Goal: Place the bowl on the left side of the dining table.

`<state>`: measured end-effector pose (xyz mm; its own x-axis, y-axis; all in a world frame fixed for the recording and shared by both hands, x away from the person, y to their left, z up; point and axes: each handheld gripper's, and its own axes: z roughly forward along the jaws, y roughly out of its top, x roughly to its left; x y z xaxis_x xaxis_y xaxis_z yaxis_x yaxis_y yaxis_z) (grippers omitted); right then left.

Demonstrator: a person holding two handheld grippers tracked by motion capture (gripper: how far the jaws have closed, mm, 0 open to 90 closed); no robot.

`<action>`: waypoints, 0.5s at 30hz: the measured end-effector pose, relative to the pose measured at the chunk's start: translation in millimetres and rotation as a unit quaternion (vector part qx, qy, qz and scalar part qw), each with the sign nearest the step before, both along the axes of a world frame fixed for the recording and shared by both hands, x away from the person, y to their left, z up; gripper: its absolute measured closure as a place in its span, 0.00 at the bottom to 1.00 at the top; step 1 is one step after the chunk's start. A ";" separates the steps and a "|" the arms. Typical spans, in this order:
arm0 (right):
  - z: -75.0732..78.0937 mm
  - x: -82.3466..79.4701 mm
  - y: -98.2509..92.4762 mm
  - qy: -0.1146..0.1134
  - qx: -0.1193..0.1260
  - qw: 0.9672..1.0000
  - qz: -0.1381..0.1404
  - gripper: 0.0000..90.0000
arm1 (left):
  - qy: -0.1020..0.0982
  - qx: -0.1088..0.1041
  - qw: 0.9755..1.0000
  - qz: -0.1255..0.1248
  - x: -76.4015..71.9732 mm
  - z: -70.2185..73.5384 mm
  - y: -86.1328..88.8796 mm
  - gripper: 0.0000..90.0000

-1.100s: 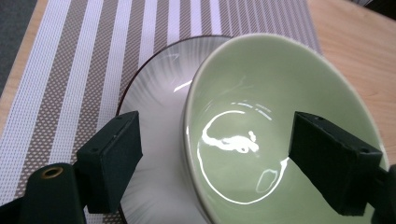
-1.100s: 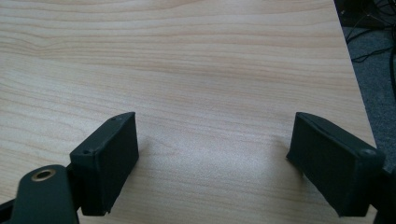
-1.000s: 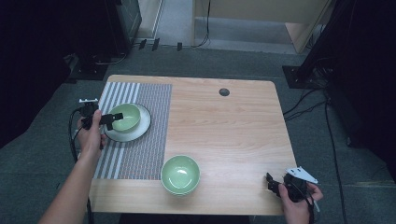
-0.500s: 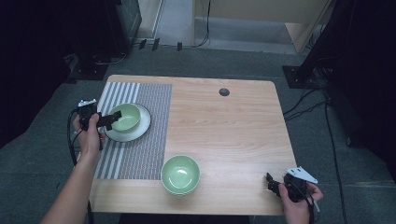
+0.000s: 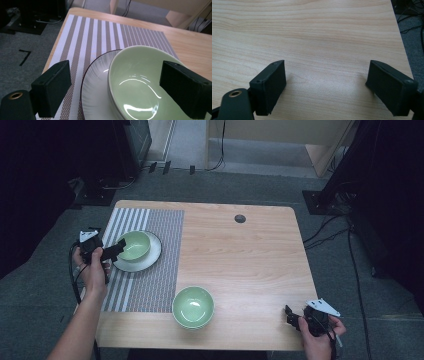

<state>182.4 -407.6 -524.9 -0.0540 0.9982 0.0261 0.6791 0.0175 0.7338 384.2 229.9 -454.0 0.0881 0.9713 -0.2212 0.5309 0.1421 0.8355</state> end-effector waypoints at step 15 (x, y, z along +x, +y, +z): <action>0.0 0.0 0.0 0.000 0.000 1.000 0.000 0.17 | -0.040 0.000 0.999 0.004 -24.6 -2.0 4.5 0.11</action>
<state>182.4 -407.6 -524.9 -0.0541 0.9982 0.0261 0.6790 0.0176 0.7339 359.6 234.4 -455.9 0.0979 0.9722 -0.2129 0.4615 0.1452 0.8752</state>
